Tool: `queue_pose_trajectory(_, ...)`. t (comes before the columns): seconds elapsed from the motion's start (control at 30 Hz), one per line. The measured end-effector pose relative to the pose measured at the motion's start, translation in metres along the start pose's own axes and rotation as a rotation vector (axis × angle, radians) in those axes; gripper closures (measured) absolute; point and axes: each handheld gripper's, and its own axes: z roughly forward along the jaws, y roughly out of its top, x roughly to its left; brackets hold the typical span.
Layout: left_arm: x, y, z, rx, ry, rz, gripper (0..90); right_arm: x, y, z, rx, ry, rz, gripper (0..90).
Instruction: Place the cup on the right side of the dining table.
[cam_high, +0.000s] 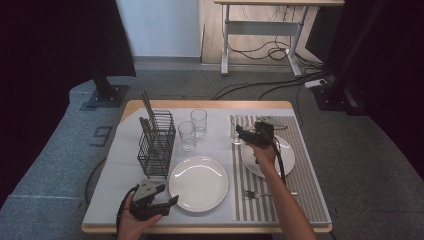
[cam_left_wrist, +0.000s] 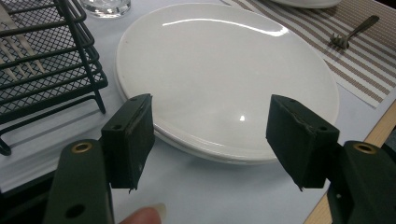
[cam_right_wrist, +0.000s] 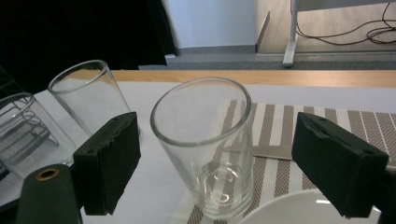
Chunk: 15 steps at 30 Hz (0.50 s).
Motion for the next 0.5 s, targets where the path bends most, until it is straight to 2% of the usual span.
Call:
queue_pose_trajectory(0.33,-0.002,0.0,0.0,0.003,-0.001,0.005,32.4,0.0,-0.006,-0.018,-0.008,0.019,-0.022,15.8)
queue_pose_trajectory(0.37,-0.002,0.0,0.0,0.002,-0.002,0.006,32.4,0.0,-0.006,-0.02,0.004,0.02,-0.022,15.7)
queue_pose_trajectory(0.5,-0.002,0.001,-0.001,0.0,-0.001,0.007,32.4,0.001,-0.009,-0.03,-0.006,0.046,-0.036,16.5)
